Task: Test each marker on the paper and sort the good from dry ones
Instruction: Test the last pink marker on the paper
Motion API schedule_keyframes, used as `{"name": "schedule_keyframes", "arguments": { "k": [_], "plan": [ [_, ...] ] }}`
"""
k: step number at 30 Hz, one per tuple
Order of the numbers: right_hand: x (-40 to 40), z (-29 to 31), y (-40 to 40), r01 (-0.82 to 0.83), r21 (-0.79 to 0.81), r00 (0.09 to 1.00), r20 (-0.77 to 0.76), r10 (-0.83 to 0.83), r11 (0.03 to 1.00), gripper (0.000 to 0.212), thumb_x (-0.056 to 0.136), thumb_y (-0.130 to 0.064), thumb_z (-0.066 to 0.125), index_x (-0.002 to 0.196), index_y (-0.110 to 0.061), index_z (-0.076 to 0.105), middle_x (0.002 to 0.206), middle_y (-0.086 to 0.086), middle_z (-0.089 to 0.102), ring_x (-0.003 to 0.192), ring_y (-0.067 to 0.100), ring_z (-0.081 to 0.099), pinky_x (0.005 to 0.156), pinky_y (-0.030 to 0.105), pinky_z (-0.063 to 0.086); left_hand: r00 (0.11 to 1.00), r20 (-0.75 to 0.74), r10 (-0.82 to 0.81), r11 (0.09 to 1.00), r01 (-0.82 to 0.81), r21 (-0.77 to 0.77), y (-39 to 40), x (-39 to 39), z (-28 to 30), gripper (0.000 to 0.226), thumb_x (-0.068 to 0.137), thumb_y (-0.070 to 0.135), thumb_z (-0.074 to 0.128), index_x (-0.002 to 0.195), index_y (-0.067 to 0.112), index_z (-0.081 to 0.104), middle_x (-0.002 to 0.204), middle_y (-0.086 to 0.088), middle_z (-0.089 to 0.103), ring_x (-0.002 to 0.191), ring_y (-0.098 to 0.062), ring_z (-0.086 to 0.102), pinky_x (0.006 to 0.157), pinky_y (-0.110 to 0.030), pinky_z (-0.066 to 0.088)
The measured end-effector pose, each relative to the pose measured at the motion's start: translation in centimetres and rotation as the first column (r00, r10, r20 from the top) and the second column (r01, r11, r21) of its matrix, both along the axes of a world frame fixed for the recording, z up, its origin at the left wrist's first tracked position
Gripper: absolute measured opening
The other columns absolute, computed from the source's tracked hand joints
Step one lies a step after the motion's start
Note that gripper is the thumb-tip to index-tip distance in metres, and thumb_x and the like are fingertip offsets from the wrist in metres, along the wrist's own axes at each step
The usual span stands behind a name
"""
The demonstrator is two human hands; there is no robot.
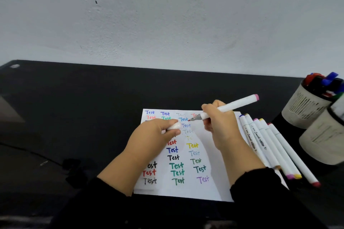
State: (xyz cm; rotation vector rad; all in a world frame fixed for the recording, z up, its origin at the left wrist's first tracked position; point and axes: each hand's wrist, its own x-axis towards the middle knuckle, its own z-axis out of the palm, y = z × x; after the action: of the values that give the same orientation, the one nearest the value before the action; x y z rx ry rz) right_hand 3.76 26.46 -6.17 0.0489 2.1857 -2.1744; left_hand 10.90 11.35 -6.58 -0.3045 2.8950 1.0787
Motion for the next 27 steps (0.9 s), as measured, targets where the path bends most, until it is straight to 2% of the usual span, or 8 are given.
{"name": "schedule_keyframes", "arguments": {
  "k": [3,8,11,14,17,20,23,27],
  "plan": [
    [1.6,0.3,-0.2,-0.028,-0.022,0.999,-0.027,0.027,0.999,0.033,0.087,-0.006,0.056,0.061,-0.016,0.039,0.041,-0.009,0.041,0.040,0.003,0.037,0.044,0.016,0.034,1.000,-0.026,0.003,0.991,0.000,0.130,0.4,1.0,0.3,0.038,0.086,0.044,0.059,0.124,0.042,0.055,0.123,0.021,0.057,0.100,0.006,0.049,0.073,-0.012,0.035],
    [3.3,-0.1,-0.3,-0.071,-0.021,0.997,-0.024,0.070,0.997,0.034,0.088,-0.007,0.057,0.062,-0.016,0.038,0.047,-0.004,0.043,0.042,0.005,0.040,0.045,0.017,0.036,0.999,-0.051,0.005,0.957,0.010,0.289,0.8,2.2,0.1,0.027,0.084,0.037,0.066,0.110,0.044,0.064,0.081,0.037,0.056,0.080,0.020,0.051,0.067,-0.005,0.036],
    [3.8,-0.7,-0.6,-0.109,-0.004,0.994,-0.008,0.109,0.994,0.034,0.090,-0.018,0.060,0.063,-0.016,0.039,0.049,0.000,0.047,0.042,0.006,0.043,0.047,0.018,0.038,1.000,-0.030,-0.002,0.939,0.013,0.345,0.9,2.4,-0.1,0.022,0.083,0.034,0.067,0.100,0.049,0.065,0.080,0.033,0.063,0.081,0.016,0.057,0.067,-0.005,0.041],
    [4.0,-0.7,-0.7,-0.170,-0.005,0.985,-0.015,0.170,0.985,0.035,0.093,-0.033,0.055,0.066,-0.013,0.046,0.048,-0.002,0.048,0.041,0.004,0.043,0.045,0.016,0.036,1.000,-0.019,-0.006,0.927,0.013,0.375,1.0,2.6,-0.1,0.026,0.084,0.031,0.067,0.076,0.055,0.061,0.072,0.031,0.065,0.073,0.014,0.059,0.059,-0.002,0.042],
    [3.7,-0.7,-0.8,-0.182,-0.028,0.983,0.007,0.182,0.983,0.036,0.098,-0.033,0.046,0.069,-0.012,0.051,0.048,-0.002,0.048,0.043,0.005,0.043,0.044,0.016,0.035,1.000,-0.013,0.021,0.923,-0.015,0.385,1.0,2.4,0.0,0.030,0.083,0.031,0.067,0.071,0.057,0.059,0.075,0.025,0.068,0.070,0.010,0.059,0.061,-0.008,0.043],
    [3.4,-1.0,-0.9,-0.193,0.020,0.980,-0.040,0.194,0.981,0.026,0.095,-0.020,0.052,0.071,-0.015,0.044,0.048,-0.007,0.047,0.047,0.006,0.046,0.047,0.018,0.038,1.000,0.007,0.024,0.931,-0.025,0.364,0.9,2.2,0.0,0.022,0.083,0.035,0.067,0.080,0.056,0.062,0.081,0.018,0.069,0.077,0.002,0.061,0.070,-0.017,0.045],
    [3.3,-1.1,-0.9,-0.205,0.027,0.976,-0.073,0.206,0.978,0.031,0.091,-0.017,0.059,0.067,-0.016,0.040,0.048,-0.004,0.049,0.048,0.008,0.048,0.051,0.022,0.040,0.999,0.035,0.013,0.935,-0.025,0.354,0.7,1.8,0.1,0.019,0.085,0.035,0.064,0.101,0.045,0.065,0.077,0.026,0.066,0.075,0.007,0.060,0.065,-0.015,0.043],
    [3.2,-0.8,-0.7,-0.223,0.001,0.972,-0.081,0.223,0.975,0.035,0.089,-0.013,0.061,0.062,-0.015,0.038,0.047,-0.002,0.047,0.045,0.010,0.047,0.050,0.024,0.041,0.997,0.083,-0.005,0.964,-0.017,0.264,0.6,1.4,0.5,0.025,0.089,0.036,0.058,0.114,0.041,0.062,0.081,0.024,0.056,0.076,0.004,0.051,0.070,-0.015,0.039]
  ]
}}
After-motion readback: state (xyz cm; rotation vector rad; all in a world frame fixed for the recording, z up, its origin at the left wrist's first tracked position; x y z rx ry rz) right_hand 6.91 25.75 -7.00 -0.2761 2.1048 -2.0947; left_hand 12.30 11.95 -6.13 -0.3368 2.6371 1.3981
